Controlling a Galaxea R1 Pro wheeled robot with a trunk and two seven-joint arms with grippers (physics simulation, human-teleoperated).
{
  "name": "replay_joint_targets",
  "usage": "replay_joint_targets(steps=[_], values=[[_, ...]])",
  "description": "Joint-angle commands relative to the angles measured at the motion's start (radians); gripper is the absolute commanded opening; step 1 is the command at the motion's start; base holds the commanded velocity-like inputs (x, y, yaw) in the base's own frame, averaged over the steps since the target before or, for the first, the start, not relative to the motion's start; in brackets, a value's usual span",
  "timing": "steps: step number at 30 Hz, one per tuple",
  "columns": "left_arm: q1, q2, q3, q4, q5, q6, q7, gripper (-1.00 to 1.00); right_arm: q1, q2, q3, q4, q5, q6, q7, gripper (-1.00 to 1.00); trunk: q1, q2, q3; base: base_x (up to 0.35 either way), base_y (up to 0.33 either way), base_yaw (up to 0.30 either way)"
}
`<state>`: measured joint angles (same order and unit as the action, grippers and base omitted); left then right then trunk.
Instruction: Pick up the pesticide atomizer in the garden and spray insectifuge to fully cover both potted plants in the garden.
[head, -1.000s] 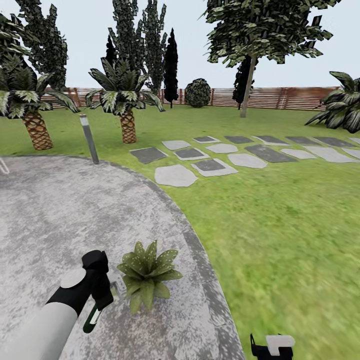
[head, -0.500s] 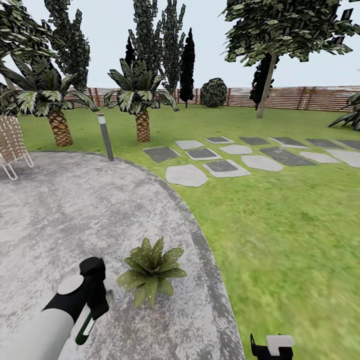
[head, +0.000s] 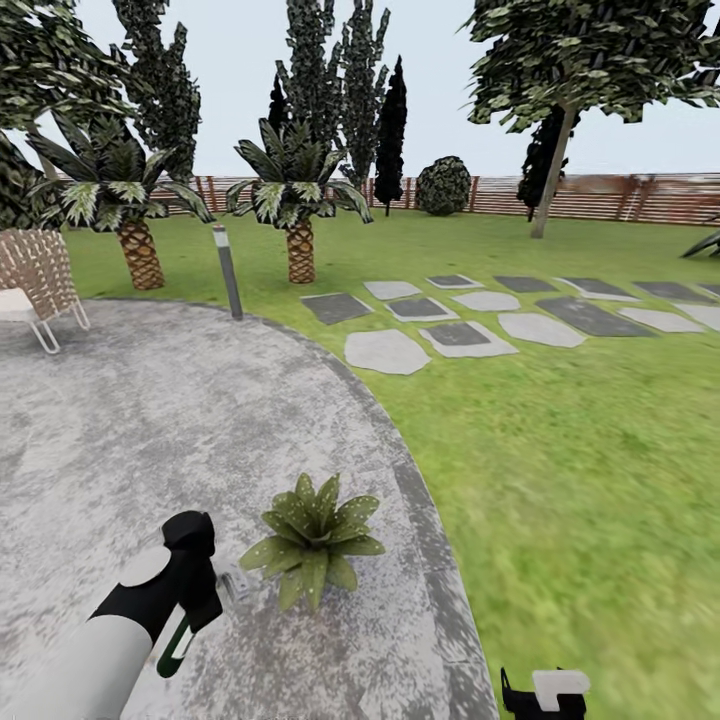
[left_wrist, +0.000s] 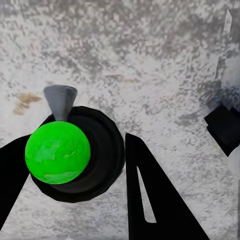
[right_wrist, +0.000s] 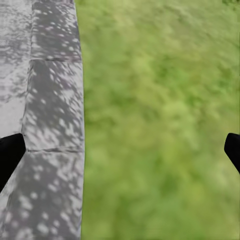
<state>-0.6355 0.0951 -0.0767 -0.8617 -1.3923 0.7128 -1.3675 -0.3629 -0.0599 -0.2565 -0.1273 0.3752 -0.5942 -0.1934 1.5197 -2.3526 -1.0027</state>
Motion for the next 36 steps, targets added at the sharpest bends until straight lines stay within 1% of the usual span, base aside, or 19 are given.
replay_joint_targets(steps=[1,4,10,15,16,18,20,21,23,25,27,29,31,32,35,36], values=[[-0.005,-0.001,-0.004,-0.001,-0.004,0.012,-0.008,-1.0,-0.001,0.0,-0.004,0.0,0.01,-0.003,-0.006,1.0,0.0,0.0,-0.001,0.0,0.0,0.271],[-0.007,0.0,-0.001,-0.001,-0.004,0.013,-0.008,-1.0,-0.001,0.0,-0.004,0.001,0.01,-0.003,-0.006,1.0,0.0,0.0,-0.001,0.0,0.0,0.141],[0.007,0.002,-0.003,0.02,0.003,0.01,-0.005,-1.0,-0.001,0.0,-0.004,0.001,0.01,-0.003,-0.006,1.0,0.0,0.0,-0.001,0.0,0.0,0.014],[0.011,0.0,-0.002,0.061,0.008,0.01,0.005,-1.0,-0.001,-0.001,-0.004,0.001,0.01,-0.003,-0.006,1.0,0.0,0.0,-0.001,0.0,0.0,0.0],[0.01,-0.003,-0.003,0.059,0.008,0.01,0.01,-1.0,-0.001,-0.001,-0.004,0.001,0.011,-0.003,-0.006,1.0,0.0,0.0,-0.001,0.0,0.0,0.0],[-0.002,-0.023,-0.005,0.055,0.008,0.01,0.014,-1.0,-0.001,-0.002,-0.004,0.001,0.011,-0.003,-0.006,1.0,0.0,0.0,-0.001,0.0,0.0,0.0],[-0.011,-0.037,-0.006,0.052,0.007,0.011,0.014,-1.0,-0.001,-0.003,-0.004,0.001,0.011,-0.003,-0.006,1.0,0.0,0.0,-0.001,0.0,0.0,0.0],[-0.03,-0.044,-0.006,0.052,0.006,0.012,0.013,-1.0,-0.001,-0.003,-0.004,0.002,0.011,-0.003,-0.006,1.0,0.0,0.0,-0.001,0.0,0.0,0.0],[-0.067,-0.047,-0.005,0.052,0.004,0.013,0.01,-1.0,-0.001,-0.003,-0.004,0.002,0.011,-0.003,-0.006,1.0,0.0,0.0,-0.001,0.0,0.0,0.0],[-0.084,-0.046,-0.005,0.053,0.002,0.014,0.009,-1.0,-0.001,-0.003,-0.004,0.002,0.011,-0.003,-0.006,1.0,0.0,0.0,-0.001,0.0,0.0,0.0],[-0.082,-0.044,-0.004,0.054,-0.003,0.012,0.015,-1.0,-0.001,-0.003,-0.004,0.002,0.011,-0.003,-0.006,1.0,0.0,0.0,-0.001,0.0,0.0,0.0],[-0.08,-0.032,-0.003,0.063,-0.005,0.011,0.028,-1.0,-0.001,-0.003,-0.004,0.002,0.011,-0.003,-0.006,1.0,0.0,0.0,-0.001,0.0,0.0,0.0],[-0.072,-0.011,0.0,0.069,-0.001,0.011,0.049,-1.0,-0.001,-0.003,-0.004,0.002,0.011,-0.003,-0.006,1.0,0.0,0.0,-0.001,0.0,0.0,0.0],[-0.066,-0.007,0.0,0.07,0.001,0.011,0.054,-1.0,-0.001,-0.003,-0.004,0.002,0.011,-0.003,-0.006,1.0,0.0,0.0,-0.001,0.0,0.0,0.0],[-0.053,0.0,0.001,0.071,0.008,0.01,0.063,-1.0,-0.001,-0.003,-0.004,0.002,0.011,-0.003,-0.006,1.0,0.0,0.0,-0.001,0.0,0.0,0.0],[-0.051,-0.003,0.001,0.072,0.013,0.01,0.064,-1.0,-0.001,-0.003,-0.004,0.002,0.011,-0.003,-0.005,1.0,0.0,0.0,-0.001,0.0,0.0,0.0]])
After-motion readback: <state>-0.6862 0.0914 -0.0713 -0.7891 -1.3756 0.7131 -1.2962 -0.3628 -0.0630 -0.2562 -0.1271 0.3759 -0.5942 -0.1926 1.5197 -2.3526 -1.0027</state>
